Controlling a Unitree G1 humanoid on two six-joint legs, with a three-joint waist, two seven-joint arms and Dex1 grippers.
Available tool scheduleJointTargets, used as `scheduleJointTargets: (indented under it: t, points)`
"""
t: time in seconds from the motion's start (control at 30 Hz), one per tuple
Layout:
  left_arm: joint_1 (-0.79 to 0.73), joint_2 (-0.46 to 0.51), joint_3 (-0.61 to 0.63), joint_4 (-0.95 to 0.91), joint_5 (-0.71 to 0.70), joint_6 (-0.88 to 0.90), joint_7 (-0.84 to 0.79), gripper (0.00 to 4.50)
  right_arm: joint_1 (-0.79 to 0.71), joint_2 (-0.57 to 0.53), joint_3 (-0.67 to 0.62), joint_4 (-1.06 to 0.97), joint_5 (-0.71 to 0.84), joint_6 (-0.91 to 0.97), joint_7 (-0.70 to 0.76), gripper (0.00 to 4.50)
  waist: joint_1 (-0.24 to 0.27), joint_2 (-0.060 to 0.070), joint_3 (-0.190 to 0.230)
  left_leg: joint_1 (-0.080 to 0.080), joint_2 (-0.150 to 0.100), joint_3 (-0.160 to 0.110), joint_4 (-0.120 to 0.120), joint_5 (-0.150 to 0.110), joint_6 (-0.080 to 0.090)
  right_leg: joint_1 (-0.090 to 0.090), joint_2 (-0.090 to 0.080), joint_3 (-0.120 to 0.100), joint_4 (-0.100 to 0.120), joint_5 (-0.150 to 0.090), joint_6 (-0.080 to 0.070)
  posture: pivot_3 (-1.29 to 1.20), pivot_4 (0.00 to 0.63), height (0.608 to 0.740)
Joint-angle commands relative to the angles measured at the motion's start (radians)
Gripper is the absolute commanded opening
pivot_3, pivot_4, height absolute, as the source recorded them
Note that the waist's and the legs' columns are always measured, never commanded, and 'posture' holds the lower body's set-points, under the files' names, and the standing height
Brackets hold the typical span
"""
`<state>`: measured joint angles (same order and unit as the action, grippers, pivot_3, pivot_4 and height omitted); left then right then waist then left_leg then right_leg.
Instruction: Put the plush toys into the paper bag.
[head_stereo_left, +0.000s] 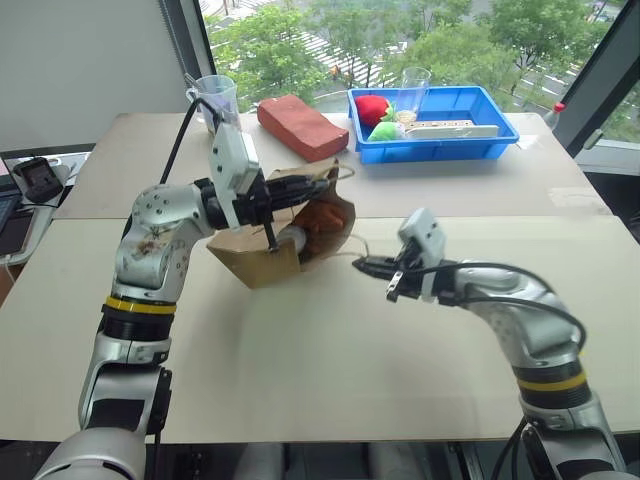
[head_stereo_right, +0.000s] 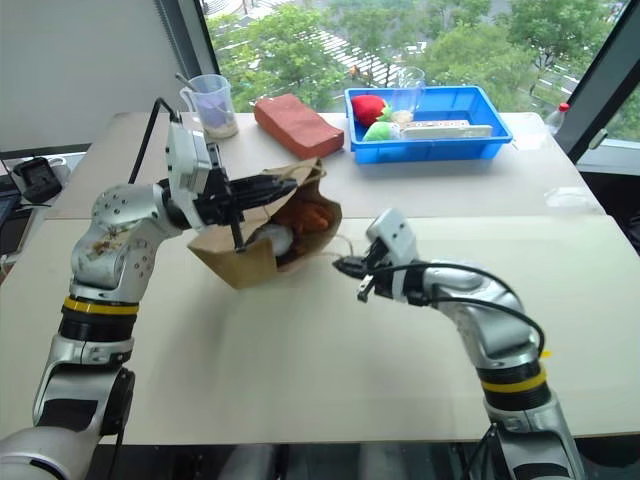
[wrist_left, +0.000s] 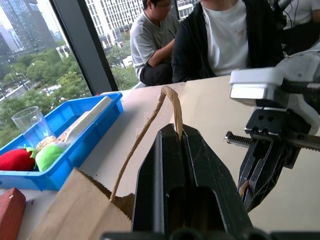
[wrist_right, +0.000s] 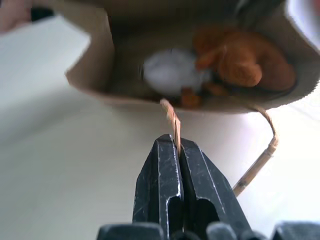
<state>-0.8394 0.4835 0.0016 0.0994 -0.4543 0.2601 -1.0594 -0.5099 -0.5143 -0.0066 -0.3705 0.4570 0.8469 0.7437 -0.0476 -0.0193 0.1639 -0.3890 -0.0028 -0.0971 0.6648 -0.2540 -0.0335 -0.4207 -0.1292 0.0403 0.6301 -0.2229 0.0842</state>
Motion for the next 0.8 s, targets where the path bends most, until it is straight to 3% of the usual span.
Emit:
scheduleJointTargets:
  t: [0.03, 0.27, 0.4, 0.57, 0.8]
  points:
    - [-0.138, -0.043, 0.016, 0.163, 0.017, -0.052, 0.007, 0.00, -0.086, -0.053, -0.149, -0.134, 0.125, 0.114, -0.044, 0.03, 0.008, 0.000, 0.000, 0.000, 0.000, 0.000, 0.001, 0.000, 0.000, 0.000, 0.000, 0.000, 0.000, 0.000, 0.000, 0.00, 0.150, 0.740]
    - [-0.391, -0.186, 0.017, 0.649, 0.097, -0.303, -0.057, 0.00, -0.258, -0.106, -0.225, -0.216, 0.239, 0.267, -0.162, 0.03, 0.011, 0.000, 0.000, -0.001, 0.000, 0.000, 0.001, 0.000, 0.001, 0.001, 0.000, -0.001, -0.001, 0.000, 0.000, 0.00, 0.150, 0.740]
    - [-0.478, -0.220, 0.040, 0.812, 0.105, -0.368, -0.111, 0.00, -0.305, -0.100, -0.213, -0.253, 0.284, 0.349, -0.231, 0.03, 0.005, 0.000, 0.000, -0.002, 0.000, 0.000, 0.001, -0.001, 0.002, 0.000, 0.000, -0.001, -0.001, 0.000, 0.000, 0.00, 0.150, 0.740]
    - [-0.481, -0.203, 0.034, 0.840, 0.096, -0.342, -0.275, 0.00, -0.271, -0.082, -0.098, -0.290, 0.280, 0.397, -0.287, 0.03, -0.005, 0.000, 0.000, -0.002, 0.000, 0.000, 0.001, -0.004, 0.007, -0.001, 0.000, -0.001, 0.000, 0.000, 0.000, 0.00, 0.150, 0.740]
    - [-0.406, -0.112, -0.014, 0.783, 0.164, -0.307, -0.380, 0.00, -0.295, -0.023, 0.087, -0.123, 0.127, 0.250, -0.314, 0.03, -0.020, 0.000, 0.000, -0.001, 0.000, 0.000, 0.003, -0.004, 0.007, 0.000, 0.000, -0.001, 0.001, 0.000, 0.000, 0.00, 0.150, 0.740]
